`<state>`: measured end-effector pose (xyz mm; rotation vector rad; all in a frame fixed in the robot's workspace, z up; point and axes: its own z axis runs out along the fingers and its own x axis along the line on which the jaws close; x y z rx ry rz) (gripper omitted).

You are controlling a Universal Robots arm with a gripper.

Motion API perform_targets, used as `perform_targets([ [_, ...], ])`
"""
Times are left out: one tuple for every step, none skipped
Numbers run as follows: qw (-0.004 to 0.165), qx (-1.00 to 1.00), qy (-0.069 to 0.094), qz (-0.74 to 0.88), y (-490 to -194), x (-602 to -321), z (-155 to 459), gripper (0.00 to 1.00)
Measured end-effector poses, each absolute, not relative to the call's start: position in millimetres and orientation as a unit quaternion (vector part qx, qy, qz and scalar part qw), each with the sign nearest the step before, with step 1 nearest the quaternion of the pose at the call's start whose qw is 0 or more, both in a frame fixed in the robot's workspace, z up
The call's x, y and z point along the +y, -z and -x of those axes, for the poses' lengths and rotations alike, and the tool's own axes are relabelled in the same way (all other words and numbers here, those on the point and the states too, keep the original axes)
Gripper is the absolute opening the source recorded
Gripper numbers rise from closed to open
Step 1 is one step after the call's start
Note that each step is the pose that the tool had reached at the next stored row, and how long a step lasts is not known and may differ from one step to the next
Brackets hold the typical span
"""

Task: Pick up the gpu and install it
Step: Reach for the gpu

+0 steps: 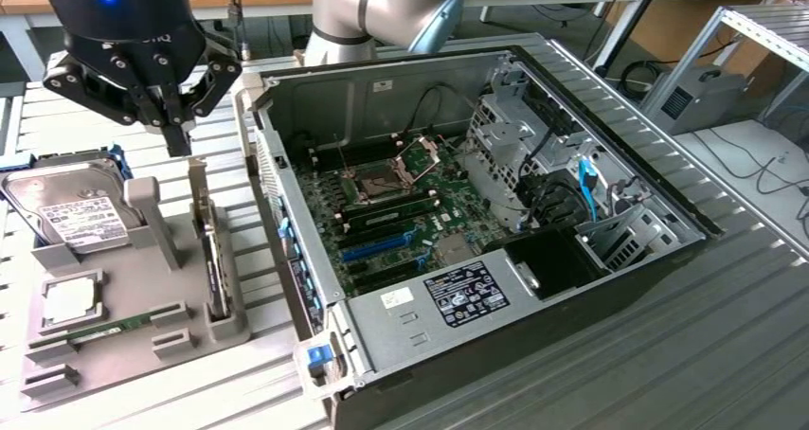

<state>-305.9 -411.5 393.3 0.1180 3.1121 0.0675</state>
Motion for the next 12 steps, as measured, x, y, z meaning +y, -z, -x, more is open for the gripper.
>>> perform_targets([
  [0.013, 0.999, -0.022, -0.038, -393.3, -412.3, 306.5, 0.11],
  [0.013, 0.999, -0.022, -0.038, -393.3, -413.0, 307.0, 0.11],
  [0.013, 0.999, -0.022, -0.038, -393.3, -413.8, 307.4, 0.11],
  [0.013, 0.999, -0.022, -0.038, -393.3, -414.6, 307.9, 0.11],
  [0.013, 0.999, -0.022, -0.038, -393.3, -415.1, 308.2, 0.11],
  [0.013, 0.999, -0.022, -0.038, -393.3, -415.6, 308.6, 0.11],
  [0.013, 0.999, -0.022, -0.038, -393.3, -416.1, 309.0, 0.11],
  [0.013, 0.999, -0.022, -0.038, -393.3, -416.8, 309.6, 0.11],
  [0.013, 0.999, -0.022, -0.038, -393.3, -417.7, 310.3, 0.11],
  [0.013, 0.999, -0.022, -0.038, -393.3, -418.1, 310.8, 0.11],
  [0.013, 0.999, -0.022, -0.038, -393.3, -418.5, 311.2, 0.11],
  [0.013, 0.999, -0.022, -0.038, -393.3, -419.1, 311.6, 0.11],
])
